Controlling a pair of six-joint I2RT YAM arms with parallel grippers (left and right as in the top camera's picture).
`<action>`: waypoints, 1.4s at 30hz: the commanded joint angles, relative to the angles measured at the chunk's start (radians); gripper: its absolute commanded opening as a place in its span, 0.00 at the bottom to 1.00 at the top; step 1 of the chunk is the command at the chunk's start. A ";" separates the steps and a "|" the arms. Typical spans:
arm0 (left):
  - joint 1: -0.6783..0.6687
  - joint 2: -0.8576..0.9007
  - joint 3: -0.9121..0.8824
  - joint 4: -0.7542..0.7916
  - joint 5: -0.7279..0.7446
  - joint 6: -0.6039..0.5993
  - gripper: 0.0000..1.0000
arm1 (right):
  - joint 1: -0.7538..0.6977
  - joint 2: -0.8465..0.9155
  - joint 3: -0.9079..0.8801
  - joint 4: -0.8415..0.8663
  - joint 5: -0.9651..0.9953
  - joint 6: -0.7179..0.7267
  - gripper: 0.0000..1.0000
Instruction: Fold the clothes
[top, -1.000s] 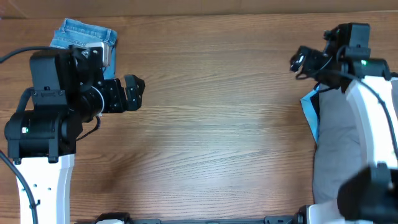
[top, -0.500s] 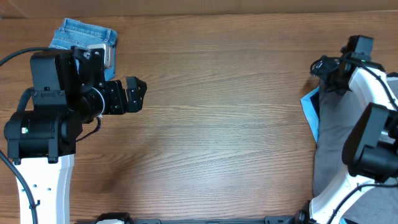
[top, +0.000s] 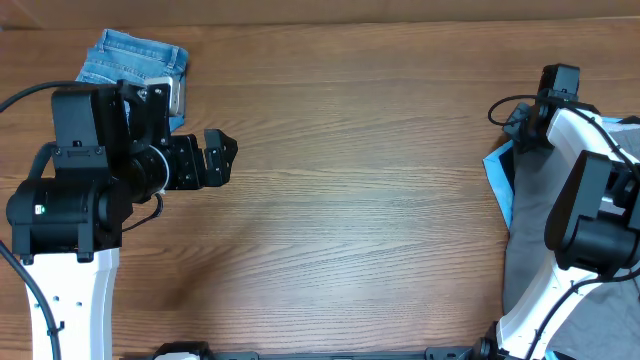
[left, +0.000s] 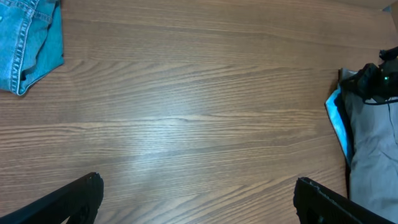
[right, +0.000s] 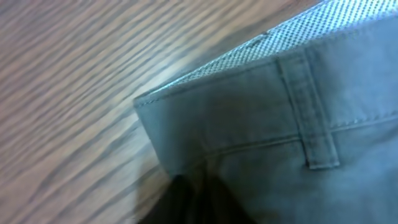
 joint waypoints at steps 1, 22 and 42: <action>-0.005 0.000 0.027 -0.005 0.019 0.022 1.00 | -0.009 -0.012 0.040 -0.018 0.037 0.007 0.04; -0.001 -0.005 0.087 0.001 -0.013 0.023 0.98 | 0.400 -0.618 0.135 -0.209 -0.328 -0.163 0.04; -0.064 0.116 0.319 -0.071 -0.100 0.113 1.00 | 0.879 -0.823 0.137 -0.425 0.231 0.253 0.84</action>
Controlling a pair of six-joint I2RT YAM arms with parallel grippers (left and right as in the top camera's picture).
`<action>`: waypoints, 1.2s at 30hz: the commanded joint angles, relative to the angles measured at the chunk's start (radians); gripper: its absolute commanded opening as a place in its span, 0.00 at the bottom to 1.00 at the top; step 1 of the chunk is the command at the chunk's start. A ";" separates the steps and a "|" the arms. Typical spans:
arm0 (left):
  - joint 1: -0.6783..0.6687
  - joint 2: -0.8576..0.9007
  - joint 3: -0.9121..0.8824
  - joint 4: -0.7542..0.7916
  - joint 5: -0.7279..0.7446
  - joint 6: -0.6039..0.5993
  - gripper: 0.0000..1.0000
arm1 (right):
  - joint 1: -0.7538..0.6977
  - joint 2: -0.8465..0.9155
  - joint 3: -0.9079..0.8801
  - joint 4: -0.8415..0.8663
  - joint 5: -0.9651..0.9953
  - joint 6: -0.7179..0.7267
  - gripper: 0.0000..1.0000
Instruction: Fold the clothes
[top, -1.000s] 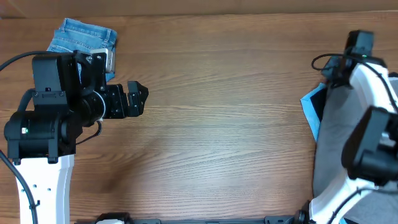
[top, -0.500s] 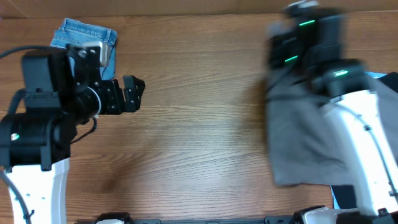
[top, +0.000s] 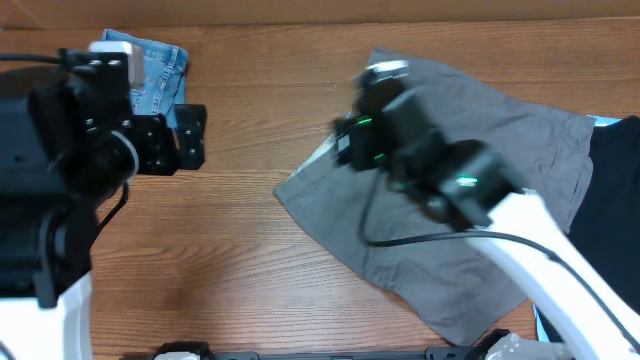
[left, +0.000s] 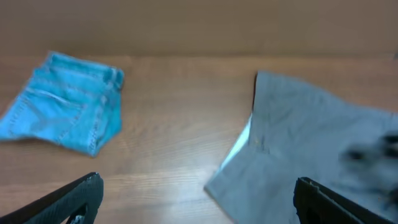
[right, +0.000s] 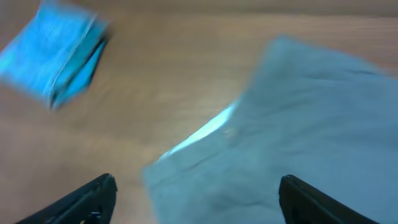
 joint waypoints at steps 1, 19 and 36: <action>-0.064 0.121 0.007 -0.018 0.058 0.066 1.00 | -0.089 -0.163 0.016 -0.007 0.082 0.141 0.83; -0.396 0.918 0.006 0.443 0.077 0.251 0.86 | -0.251 -0.333 0.014 -0.219 0.006 0.182 0.77; -0.418 1.139 0.006 0.496 0.003 0.195 0.05 | -0.251 -0.265 0.014 -0.299 0.008 0.182 0.72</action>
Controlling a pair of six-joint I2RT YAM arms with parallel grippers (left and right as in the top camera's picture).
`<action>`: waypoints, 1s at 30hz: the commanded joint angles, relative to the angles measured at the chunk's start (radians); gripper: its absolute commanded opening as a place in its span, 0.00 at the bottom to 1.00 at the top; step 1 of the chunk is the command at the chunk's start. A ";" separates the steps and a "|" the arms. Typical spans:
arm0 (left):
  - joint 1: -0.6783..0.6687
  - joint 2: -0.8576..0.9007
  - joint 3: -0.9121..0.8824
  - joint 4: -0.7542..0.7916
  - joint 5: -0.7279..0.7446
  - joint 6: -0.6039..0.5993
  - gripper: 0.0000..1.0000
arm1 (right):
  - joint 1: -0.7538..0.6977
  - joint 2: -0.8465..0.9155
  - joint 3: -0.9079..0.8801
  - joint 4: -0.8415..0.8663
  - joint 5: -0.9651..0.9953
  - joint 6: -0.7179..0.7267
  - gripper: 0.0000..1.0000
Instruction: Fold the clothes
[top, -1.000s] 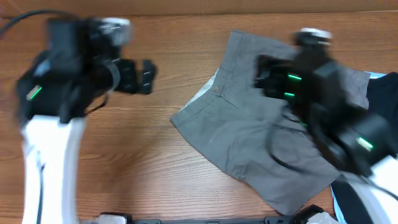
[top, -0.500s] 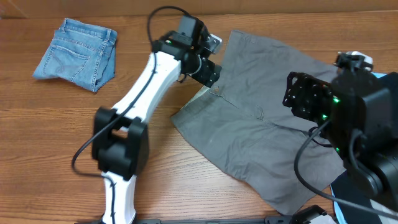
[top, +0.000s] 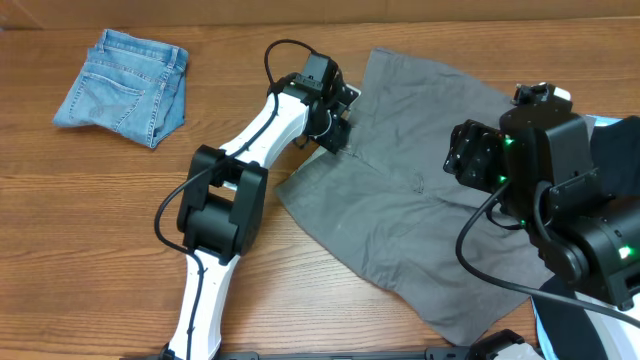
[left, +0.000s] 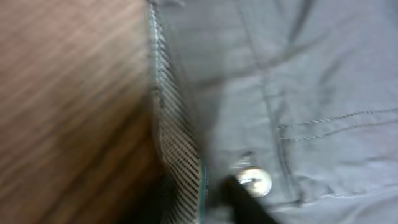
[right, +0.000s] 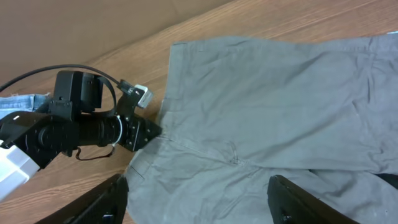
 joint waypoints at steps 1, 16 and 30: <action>-0.002 0.045 0.002 -0.042 -0.164 -0.096 0.04 | -0.005 0.001 0.007 -0.003 0.000 0.005 0.70; 0.457 -0.127 0.005 -0.274 -0.342 -0.393 0.04 | -0.044 0.098 0.006 -0.094 0.020 0.090 0.52; 0.522 -0.468 0.005 -0.330 -0.208 -0.261 0.28 | -0.115 0.516 -0.036 -0.082 -0.280 -0.133 0.52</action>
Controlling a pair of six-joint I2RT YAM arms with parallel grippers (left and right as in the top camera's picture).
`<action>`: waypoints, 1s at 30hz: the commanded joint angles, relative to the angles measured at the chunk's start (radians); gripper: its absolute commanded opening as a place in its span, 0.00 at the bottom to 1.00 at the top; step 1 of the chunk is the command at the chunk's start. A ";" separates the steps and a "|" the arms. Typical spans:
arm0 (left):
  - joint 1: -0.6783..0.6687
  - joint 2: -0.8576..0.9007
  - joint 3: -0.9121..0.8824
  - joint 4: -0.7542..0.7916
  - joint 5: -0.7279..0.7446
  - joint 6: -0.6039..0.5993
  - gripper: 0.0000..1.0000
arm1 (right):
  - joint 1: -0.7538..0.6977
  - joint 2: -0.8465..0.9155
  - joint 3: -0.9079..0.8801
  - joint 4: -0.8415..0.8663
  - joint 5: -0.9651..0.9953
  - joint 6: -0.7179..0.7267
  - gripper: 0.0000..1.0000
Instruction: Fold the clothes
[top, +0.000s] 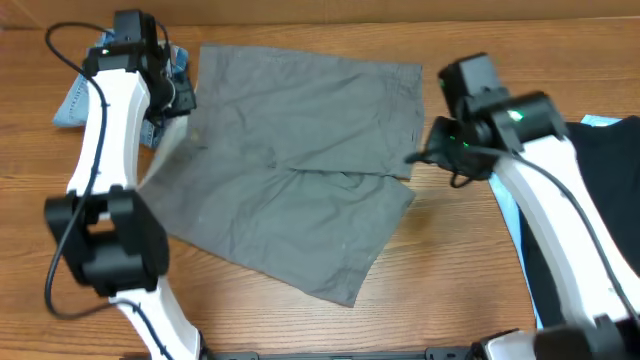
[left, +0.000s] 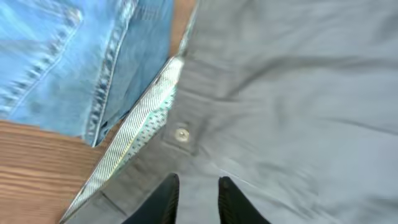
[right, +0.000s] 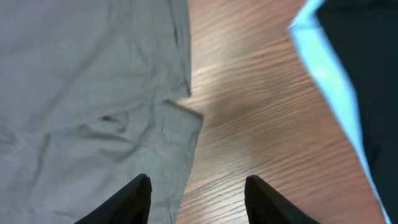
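Grey shorts (top: 300, 150) lie spread flat across the table's middle and left, with the waistband at the left. My left gripper (top: 178, 100) is low at that waistband. In the left wrist view its fingers (left: 168, 196) stand close together on the grey cloth (left: 280, 93), just behind the button (left: 181, 134). My right gripper (top: 425, 155) hovers open over the shorts' right edge (right: 93, 93). Bare wood shows between its fingers (right: 261, 199).
Folded blue jeans (top: 80, 100) lie at the back left, touching the shorts' waistband and partly under my left arm. A black garment (top: 600, 200) on a light blue cloth (top: 505, 215) fills the right side. Bare wood table (top: 450, 300) shows in front.
The shorts now lie further left and flatter, with the waistband beside the jeans. My left gripper has moved left with the waistband. My right gripper, then high above, is now low at the shorts' right edge.
The table's middle was bare, with jeans at the back left and my right gripper shut on grey cloth at the right pile. Then the shorts lay mid-table under my open right gripper. Then my left gripper was shut at their waistband. Now they lie spread next to the jeans.
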 joint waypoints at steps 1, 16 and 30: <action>0.001 -0.136 0.001 -0.019 0.024 0.030 0.31 | -0.004 0.113 -0.031 0.005 -0.099 -0.093 0.52; 0.003 -0.362 0.001 -0.205 0.026 0.037 0.57 | -0.044 0.356 -0.293 0.322 -0.278 -0.203 0.59; 0.003 -0.396 0.000 -0.348 0.024 0.037 0.55 | -0.215 0.337 -0.186 0.382 -0.017 -0.220 0.13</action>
